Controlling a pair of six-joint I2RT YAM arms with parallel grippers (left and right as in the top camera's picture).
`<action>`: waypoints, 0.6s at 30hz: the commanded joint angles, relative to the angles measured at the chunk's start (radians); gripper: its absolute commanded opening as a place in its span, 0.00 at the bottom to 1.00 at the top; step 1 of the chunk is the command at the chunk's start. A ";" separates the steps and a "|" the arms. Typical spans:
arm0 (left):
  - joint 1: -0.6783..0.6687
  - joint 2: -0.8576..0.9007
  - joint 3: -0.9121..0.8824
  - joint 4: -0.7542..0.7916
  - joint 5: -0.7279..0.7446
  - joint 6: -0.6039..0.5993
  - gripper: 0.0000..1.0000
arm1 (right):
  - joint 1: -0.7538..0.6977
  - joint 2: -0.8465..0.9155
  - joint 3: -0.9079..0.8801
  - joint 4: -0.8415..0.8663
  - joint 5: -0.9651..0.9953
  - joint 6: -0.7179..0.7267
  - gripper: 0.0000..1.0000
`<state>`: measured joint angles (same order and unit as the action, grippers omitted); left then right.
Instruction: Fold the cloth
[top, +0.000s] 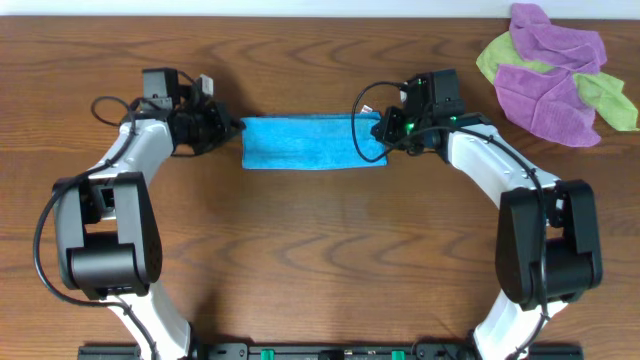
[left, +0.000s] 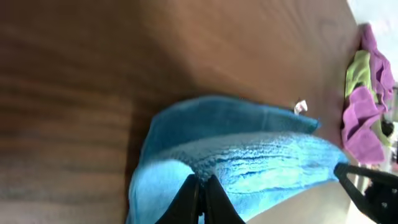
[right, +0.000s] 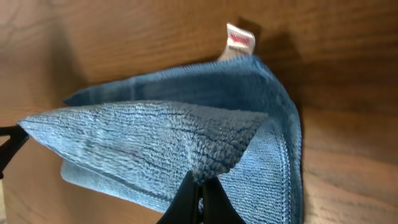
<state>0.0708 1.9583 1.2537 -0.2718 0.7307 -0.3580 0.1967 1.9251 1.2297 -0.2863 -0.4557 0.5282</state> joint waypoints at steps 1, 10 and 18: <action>-0.001 0.016 0.029 0.020 -0.039 0.022 0.06 | -0.011 0.008 0.015 0.015 -0.005 0.034 0.02; -0.004 0.059 0.045 0.027 -0.026 0.022 0.05 | -0.027 0.017 0.040 0.025 -0.004 0.053 0.02; -0.014 0.109 0.071 0.037 0.020 0.023 0.06 | -0.028 0.062 0.042 0.008 -0.004 0.055 0.02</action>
<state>0.0612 2.0708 1.2984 -0.2382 0.7334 -0.3580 0.1757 1.9484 1.2507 -0.2687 -0.4625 0.5705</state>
